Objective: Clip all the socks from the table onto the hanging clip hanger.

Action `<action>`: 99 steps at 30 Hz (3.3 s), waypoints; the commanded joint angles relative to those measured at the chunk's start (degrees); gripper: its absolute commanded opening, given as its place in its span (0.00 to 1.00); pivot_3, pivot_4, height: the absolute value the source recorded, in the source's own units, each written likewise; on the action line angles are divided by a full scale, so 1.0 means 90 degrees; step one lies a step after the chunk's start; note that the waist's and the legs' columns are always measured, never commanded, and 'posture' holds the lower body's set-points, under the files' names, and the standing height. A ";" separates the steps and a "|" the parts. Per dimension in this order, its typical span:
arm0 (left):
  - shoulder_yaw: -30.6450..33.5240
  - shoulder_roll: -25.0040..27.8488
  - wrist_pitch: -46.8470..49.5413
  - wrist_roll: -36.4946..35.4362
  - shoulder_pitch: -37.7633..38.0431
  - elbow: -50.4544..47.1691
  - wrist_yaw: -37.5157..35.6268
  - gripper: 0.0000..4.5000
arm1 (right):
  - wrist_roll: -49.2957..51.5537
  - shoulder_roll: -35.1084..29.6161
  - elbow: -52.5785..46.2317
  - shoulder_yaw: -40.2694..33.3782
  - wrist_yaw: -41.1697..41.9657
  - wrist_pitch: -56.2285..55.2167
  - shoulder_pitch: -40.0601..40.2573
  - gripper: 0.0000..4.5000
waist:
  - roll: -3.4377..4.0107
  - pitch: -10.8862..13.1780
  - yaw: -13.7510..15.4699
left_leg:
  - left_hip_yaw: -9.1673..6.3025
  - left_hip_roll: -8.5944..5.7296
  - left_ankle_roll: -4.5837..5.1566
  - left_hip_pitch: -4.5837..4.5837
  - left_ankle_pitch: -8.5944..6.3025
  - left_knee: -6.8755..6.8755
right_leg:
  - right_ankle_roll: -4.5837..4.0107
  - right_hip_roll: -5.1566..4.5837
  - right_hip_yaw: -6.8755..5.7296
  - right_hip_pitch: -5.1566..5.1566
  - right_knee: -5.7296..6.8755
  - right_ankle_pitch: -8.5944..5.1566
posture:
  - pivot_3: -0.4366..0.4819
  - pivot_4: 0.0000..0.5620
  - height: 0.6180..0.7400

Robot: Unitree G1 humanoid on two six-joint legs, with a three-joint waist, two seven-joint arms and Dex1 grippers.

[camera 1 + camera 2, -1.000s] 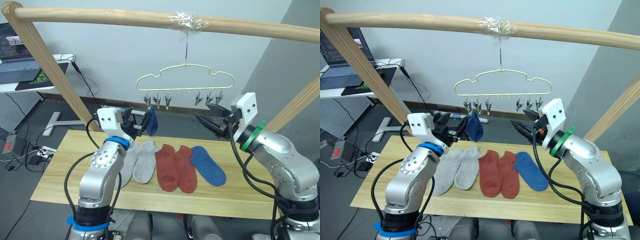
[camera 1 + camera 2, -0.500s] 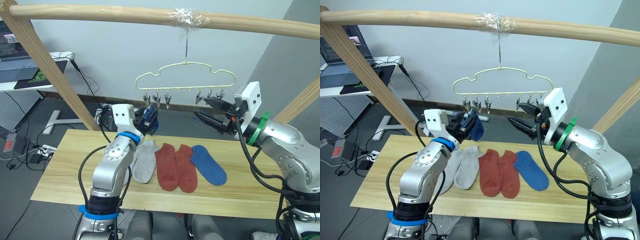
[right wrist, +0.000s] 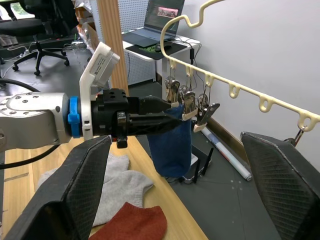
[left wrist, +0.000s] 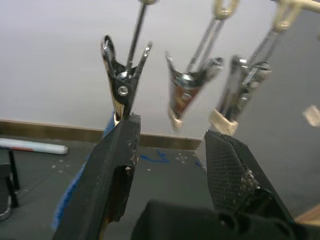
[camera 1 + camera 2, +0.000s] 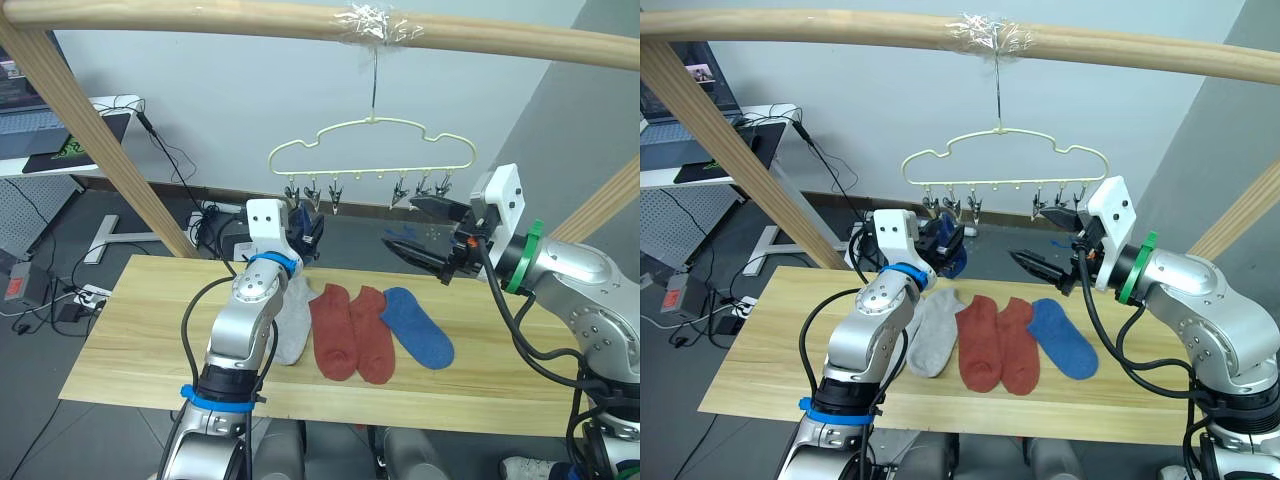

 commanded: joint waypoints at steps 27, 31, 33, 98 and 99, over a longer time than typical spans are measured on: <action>0.0232 -0.0329 -0.0610 0.0290 -0.0857 0.0551 0.0243 0.52 | 0.0305 -0.0060 -0.0600 -0.0217 -0.0444 0.0159 0.0275 0.96 | -0.0009 0.0075 -0.0007 | -0.0002 0.0001 0.0000 -0.0028 0.0000 -0.0005 | 0.0013 -0.0002 -0.0004 -0.0006 -0.0045 0.0008 | 0.43 0.47 1.00; 0.0244 -0.0349 -0.0618 0.0304 -0.0953 0.0536 0.0269 0.52 | 0.0348 -0.0059 -0.0644 -0.0223 -0.0481 0.0182 0.0304 0.96 | -0.0009 0.0088 -0.0008 | -0.0002 0.0000 0.0000 -0.0030 0.0000 -0.0005 | 0.0017 -0.0002 -0.0003 -0.0006 -0.0049 0.0009 | 0.43 0.47 1.00; 0.0243 -0.0368 -0.0609 0.0301 -0.0999 0.0549 0.0286 0.52 | 0.0357 -0.0061 -0.0649 -0.0227 -0.0495 0.0194 0.0316 0.96 | -0.0009 0.0089 -0.0008 | -0.0002 0.0001 0.0000 -0.0032 0.0000 -0.0006 | 0.0017 -0.0002 -0.0004 -0.0007 -0.0054 0.0010 | 0.43 0.47 1.00; 0.1935 -0.0179 0.3253 -0.2883 -0.1808 -0.0973 0.0184 0.00 | -0.1498 0.0005 0.1084 0.1598 -0.1475 0.2092 0.0416 0.98 | -0.0012 0.0337 0.0000 | -0.0005 0.0003 -0.0002 -0.0055 0.0000 -0.0003 | 0.0044 -0.0005 -0.0006 -0.0014 -0.0086 0.0026 | 0.49 0.60 1.00; 0.1951 -0.0168 0.3303 -0.2924 -0.1826 -0.0981 0.0202 0.00 | -0.1556 0.0048 0.1150 0.1635 -0.1482 0.2081 0.0403 0.98 | -0.0014 0.0381 0.0000 | -0.0005 0.0003 -0.0002 -0.0055 0.0000 -0.0004 | 0.0044 -0.0005 -0.0006 -0.0014 -0.0086 0.0026 | 0.49 0.60 1.00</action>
